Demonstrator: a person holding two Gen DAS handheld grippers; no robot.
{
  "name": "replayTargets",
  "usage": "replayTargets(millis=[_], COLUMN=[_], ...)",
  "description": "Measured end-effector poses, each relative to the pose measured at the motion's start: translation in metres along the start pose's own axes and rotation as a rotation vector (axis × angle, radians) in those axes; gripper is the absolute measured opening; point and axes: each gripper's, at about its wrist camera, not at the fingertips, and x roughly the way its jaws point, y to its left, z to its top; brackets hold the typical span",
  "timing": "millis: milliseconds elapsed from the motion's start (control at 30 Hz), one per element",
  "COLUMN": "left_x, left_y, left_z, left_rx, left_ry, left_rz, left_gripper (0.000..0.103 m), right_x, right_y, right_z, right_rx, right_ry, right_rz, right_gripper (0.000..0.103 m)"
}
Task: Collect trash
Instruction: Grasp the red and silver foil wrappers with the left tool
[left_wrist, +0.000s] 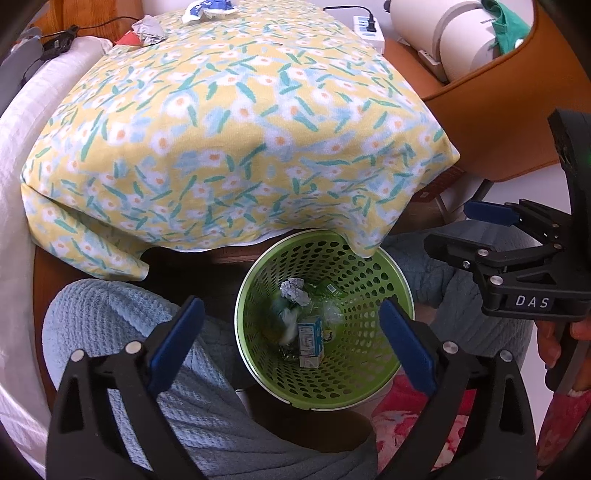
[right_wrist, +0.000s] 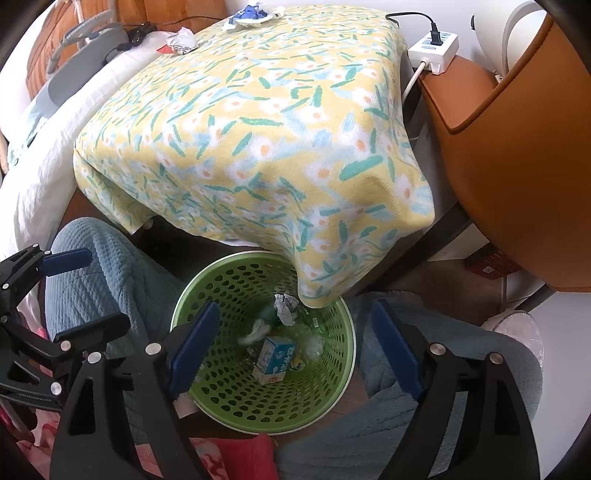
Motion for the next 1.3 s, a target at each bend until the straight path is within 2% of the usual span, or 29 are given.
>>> replayTargets(millis=[167,300,367,467,633,867,1067,1300], left_x=[-0.004,-0.014,-0.021,-0.034,-0.048,-0.051,-0.025,0.011], left_y=[0.007,0.019,0.028,0.048,0.080,0.118,0.142,0.168], left_z=[0.002,0.010,0.018,0.036,0.071,0.147,0.207,0.251], left_rx=[-0.019,-0.041,-0.053,-0.068,-0.103,-0.161,-0.230,-0.319], left_ry=[-0.015,-0.057,-0.088,-0.145,-0.214,-0.306,-0.319,-0.277], left_rz=[0.024,0.065,0.074,0.112,0.190,0.216,0.214,0.215], left_gripper=[0.092,0.092,0.093,0.095,0.095,0.095,0.095,0.095], right_x=[-0.002,-0.010,-0.017,-0.030,-0.039,-0.039,-0.013,0.011], right_y=[-0.001,0.002,0.005,0.008,0.012,0.014,0.009,0.006], right_z=[0.001,0.008,0.015,0.034,0.086,0.168,0.228,0.258], right_rx=[0.009,0.013,0.008,0.001,-0.002,0.000,0.035,0.048], right_ry=[-0.004,-0.026,-0.053,-0.121,-0.204,-0.289,-0.301,-0.291], right_rz=[-0.001,0.004,0.014,0.014,0.032,0.033,0.034,0.053], right_gripper=[0.084,0.084,0.090,0.091,0.092,0.092,0.092,0.092])
